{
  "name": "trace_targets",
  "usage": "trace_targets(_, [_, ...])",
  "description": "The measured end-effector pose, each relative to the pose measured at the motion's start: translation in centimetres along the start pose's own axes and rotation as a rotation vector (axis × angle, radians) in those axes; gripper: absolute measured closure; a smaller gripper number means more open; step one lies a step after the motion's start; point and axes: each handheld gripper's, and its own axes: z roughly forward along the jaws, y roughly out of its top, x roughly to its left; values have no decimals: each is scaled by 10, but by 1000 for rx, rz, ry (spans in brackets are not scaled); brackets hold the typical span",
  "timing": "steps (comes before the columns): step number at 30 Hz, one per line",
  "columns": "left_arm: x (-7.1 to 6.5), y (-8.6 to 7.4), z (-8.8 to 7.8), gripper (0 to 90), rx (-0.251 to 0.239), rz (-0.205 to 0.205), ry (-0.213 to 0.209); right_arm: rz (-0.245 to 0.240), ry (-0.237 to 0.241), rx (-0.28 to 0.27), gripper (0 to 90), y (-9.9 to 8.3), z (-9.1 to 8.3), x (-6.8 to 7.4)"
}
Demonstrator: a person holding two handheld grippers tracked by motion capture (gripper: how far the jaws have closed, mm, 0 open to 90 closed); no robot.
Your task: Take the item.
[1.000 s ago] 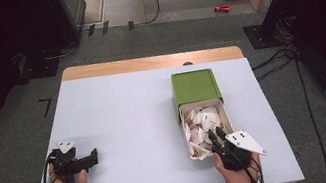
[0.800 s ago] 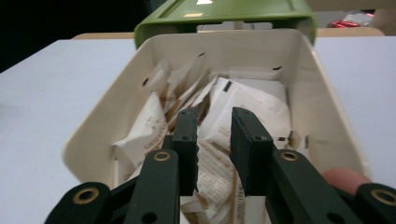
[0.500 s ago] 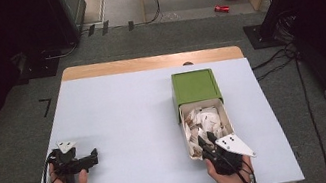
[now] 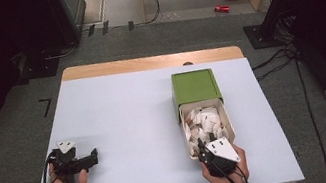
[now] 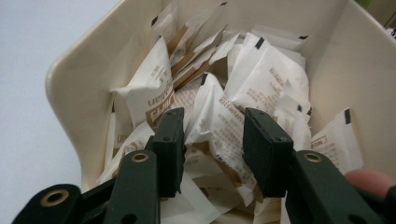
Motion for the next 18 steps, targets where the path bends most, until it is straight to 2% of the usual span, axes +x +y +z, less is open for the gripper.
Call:
trace_targets(3, [0,0,0,0,0,0,0,-33,-8,10,601,-2,1,3])
trace_targets(6, [0,0,0,0,0,0,0,-36,-12,12,650,-2,1,2])
trace_targets(9, [0,0,0,0,0,0,0,-19,-6,5,698,-2,0,-1])
trace_targets(10, [0,0,0,0,0,0,0,9,5,-5,749,-2,-2,-6])
trace_targets(18, [0,0,0,0,0,0,0,71,55,-45,821,2,-8,-16])
